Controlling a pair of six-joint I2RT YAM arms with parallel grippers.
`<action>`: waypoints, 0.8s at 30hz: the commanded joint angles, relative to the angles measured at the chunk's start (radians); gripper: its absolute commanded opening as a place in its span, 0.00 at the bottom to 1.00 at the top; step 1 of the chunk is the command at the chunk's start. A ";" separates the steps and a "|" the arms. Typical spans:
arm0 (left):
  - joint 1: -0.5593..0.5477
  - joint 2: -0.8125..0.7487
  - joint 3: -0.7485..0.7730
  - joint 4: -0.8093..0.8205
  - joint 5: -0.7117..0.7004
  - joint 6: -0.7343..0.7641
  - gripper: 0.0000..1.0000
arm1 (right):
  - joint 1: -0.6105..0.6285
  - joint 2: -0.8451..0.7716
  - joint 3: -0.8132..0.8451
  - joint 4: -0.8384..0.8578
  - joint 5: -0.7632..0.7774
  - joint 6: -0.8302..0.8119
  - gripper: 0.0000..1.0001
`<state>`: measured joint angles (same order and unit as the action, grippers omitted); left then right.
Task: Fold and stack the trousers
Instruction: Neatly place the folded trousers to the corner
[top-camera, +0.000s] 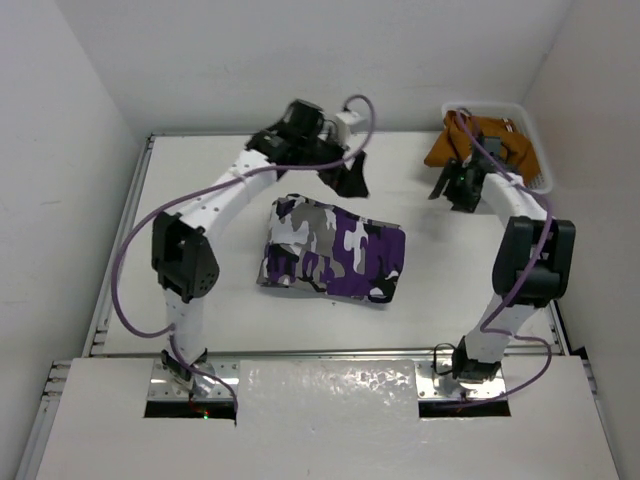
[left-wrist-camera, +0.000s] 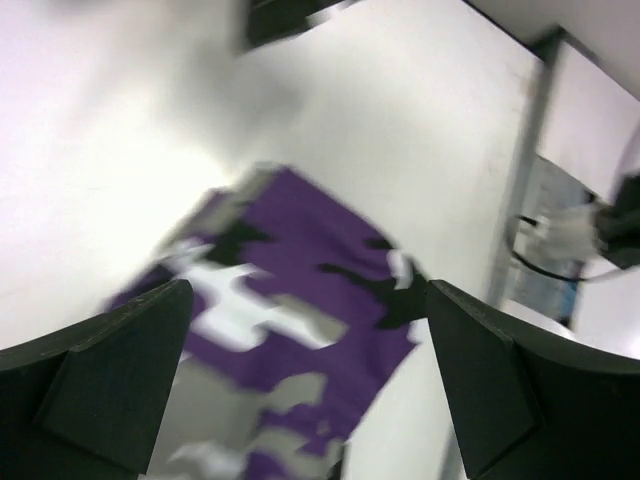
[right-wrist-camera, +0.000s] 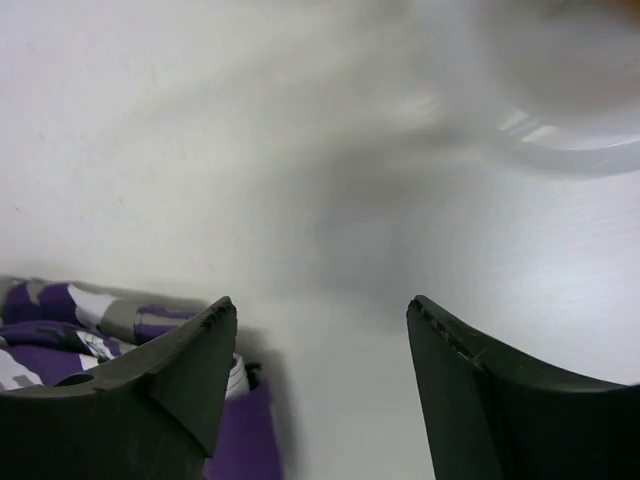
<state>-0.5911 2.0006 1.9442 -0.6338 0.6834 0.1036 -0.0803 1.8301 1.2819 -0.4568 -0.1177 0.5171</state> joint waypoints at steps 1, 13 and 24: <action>0.167 -0.088 0.035 -0.139 -0.129 0.080 1.00 | -0.062 -0.074 0.070 -0.144 -0.002 -0.132 0.66; 0.332 -0.171 -0.505 -0.073 -0.361 0.080 1.00 | 0.128 -0.265 -0.386 0.113 -0.289 -0.071 0.73; 0.384 -0.103 -0.709 0.069 -0.386 0.070 0.86 | 0.139 -0.060 -0.406 0.334 -0.290 -0.080 0.25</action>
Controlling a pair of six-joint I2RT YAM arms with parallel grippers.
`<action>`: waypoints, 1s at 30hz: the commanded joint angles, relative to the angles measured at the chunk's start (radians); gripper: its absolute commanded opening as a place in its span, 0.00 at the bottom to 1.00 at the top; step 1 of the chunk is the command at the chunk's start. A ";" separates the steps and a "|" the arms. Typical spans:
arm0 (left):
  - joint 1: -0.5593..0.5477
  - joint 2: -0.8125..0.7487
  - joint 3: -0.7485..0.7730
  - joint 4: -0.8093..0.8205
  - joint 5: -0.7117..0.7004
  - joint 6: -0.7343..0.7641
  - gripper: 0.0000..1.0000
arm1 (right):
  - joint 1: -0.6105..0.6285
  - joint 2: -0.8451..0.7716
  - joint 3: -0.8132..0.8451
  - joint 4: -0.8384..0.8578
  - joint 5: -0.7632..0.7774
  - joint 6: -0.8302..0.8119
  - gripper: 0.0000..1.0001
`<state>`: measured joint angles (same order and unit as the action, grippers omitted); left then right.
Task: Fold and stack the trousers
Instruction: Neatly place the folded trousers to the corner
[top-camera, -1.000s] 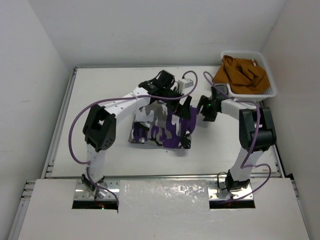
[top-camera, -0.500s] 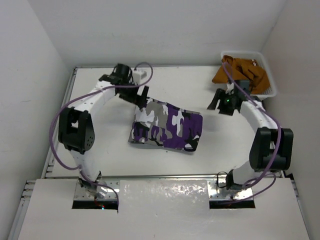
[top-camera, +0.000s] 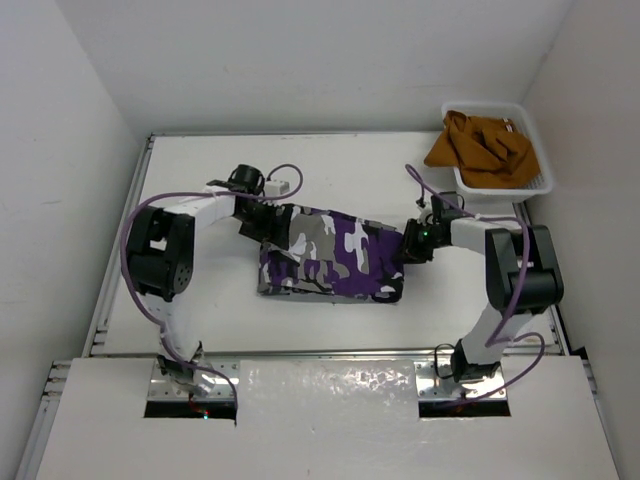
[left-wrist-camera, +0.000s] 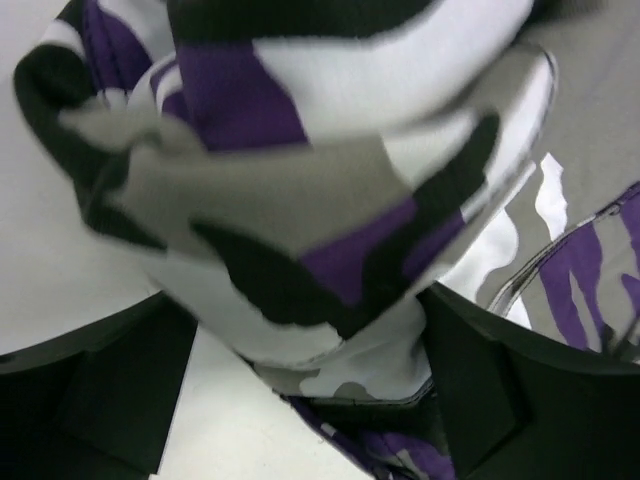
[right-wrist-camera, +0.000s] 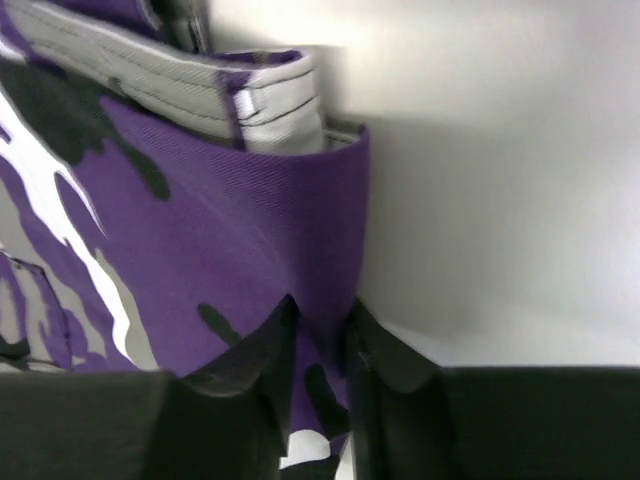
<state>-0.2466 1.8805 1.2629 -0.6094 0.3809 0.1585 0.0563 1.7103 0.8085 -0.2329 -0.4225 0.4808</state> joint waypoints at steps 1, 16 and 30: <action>0.073 0.017 -0.030 0.051 -0.082 0.012 0.83 | 0.002 0.080 0.087 0.116 0.014 -0.065 0.23; 0.432 0.048 0.070 0.100 -0.053 0.179 0.36 | 0.068 0.101 0.235 0.188 -0.062 -0.126 0.38; 0.664 0.322 0.489 0.085 -0.119 0.428 0.77 | 0.066 0.043 0.287 0.081 -0.053 -0.209 0.42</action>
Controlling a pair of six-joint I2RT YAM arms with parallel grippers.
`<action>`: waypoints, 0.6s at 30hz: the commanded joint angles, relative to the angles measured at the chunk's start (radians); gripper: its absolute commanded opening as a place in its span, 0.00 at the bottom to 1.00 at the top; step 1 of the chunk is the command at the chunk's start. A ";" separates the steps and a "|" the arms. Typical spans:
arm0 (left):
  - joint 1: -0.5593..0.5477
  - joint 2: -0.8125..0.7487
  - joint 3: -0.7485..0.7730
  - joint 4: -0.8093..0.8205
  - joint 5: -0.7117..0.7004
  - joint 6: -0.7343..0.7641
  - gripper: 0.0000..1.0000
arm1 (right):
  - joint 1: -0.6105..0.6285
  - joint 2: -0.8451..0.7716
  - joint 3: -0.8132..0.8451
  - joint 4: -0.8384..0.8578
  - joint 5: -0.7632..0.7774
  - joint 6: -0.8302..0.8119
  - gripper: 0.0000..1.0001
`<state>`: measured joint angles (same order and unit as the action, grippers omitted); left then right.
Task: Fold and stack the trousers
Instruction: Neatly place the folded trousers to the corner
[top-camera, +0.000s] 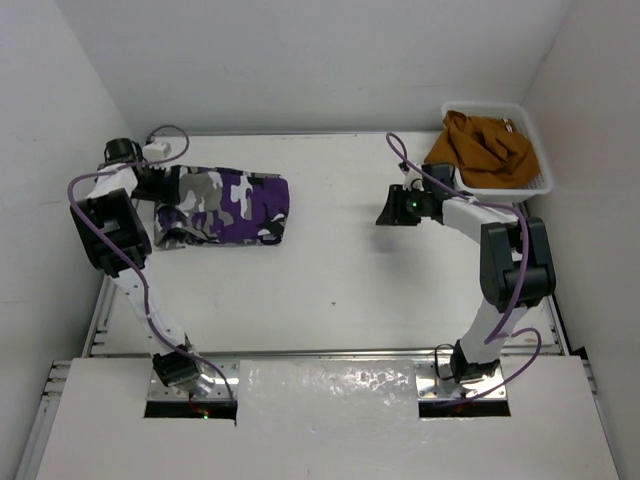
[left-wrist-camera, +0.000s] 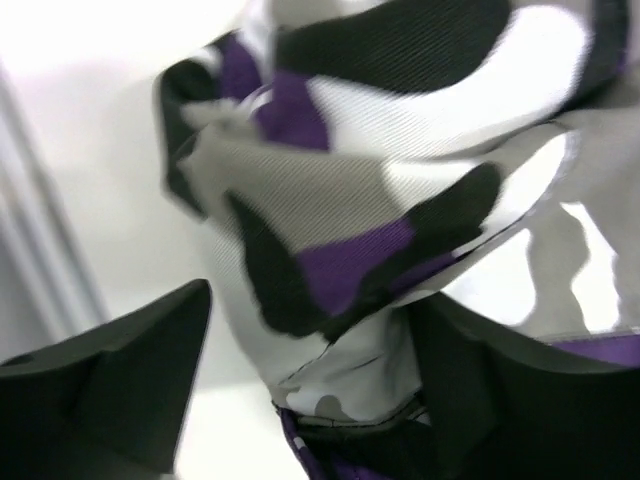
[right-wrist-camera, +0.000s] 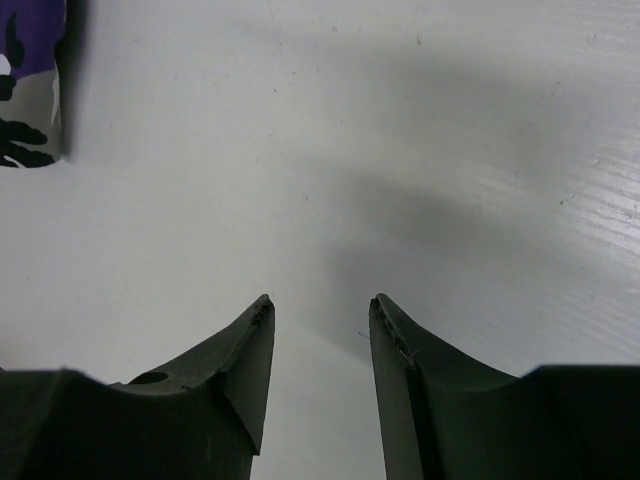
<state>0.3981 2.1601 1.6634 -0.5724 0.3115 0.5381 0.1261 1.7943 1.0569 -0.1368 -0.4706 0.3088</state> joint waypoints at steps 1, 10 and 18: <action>0.025 0.049 0.142 0.054 -0.060 0.045 0.83 | -0.002 -0.044 0.040 -0.026 -0.008 -0.040 0.42; 0.030 -0.098 0.227 0.020 -0.025 -0.003 0.89 | -0.002 -0.084 0.037 -0.063 -0.008 -0.057 0.43; 0.030 -0.344 -0.247 0.071 -0.005 0.025 0.19 | -0.002 -0.093 -0.003 -0.034 -0.011 -0.043 0.42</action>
<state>0.4168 1.8366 1.5230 -0.5289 0.2863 0.5442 0.1261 1.7340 1.0592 -0.2031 -0.4721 0.2726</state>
